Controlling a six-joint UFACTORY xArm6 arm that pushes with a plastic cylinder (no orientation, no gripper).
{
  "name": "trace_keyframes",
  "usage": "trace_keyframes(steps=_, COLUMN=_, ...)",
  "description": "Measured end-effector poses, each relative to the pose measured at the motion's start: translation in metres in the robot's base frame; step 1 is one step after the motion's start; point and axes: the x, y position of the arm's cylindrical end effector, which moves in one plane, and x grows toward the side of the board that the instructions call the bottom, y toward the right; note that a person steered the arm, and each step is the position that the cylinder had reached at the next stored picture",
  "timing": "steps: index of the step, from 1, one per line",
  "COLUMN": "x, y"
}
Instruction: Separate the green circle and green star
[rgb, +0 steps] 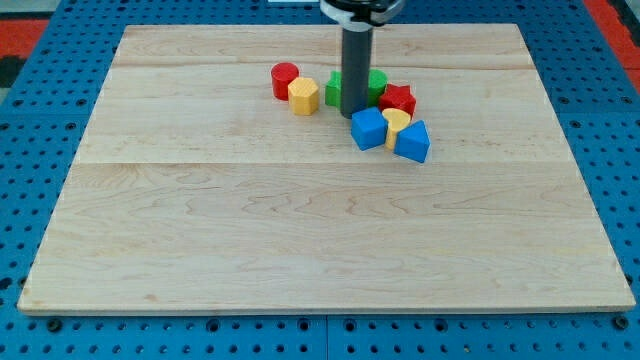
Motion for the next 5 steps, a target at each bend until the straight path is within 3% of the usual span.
trace_keyframes(steps=1, x=-0.003, y=-0.050)
trace_keyframes(steps=3, x=-0.020, y=0.018)
trace_keyframes(steps=5, x=-0.025, y=0.041)
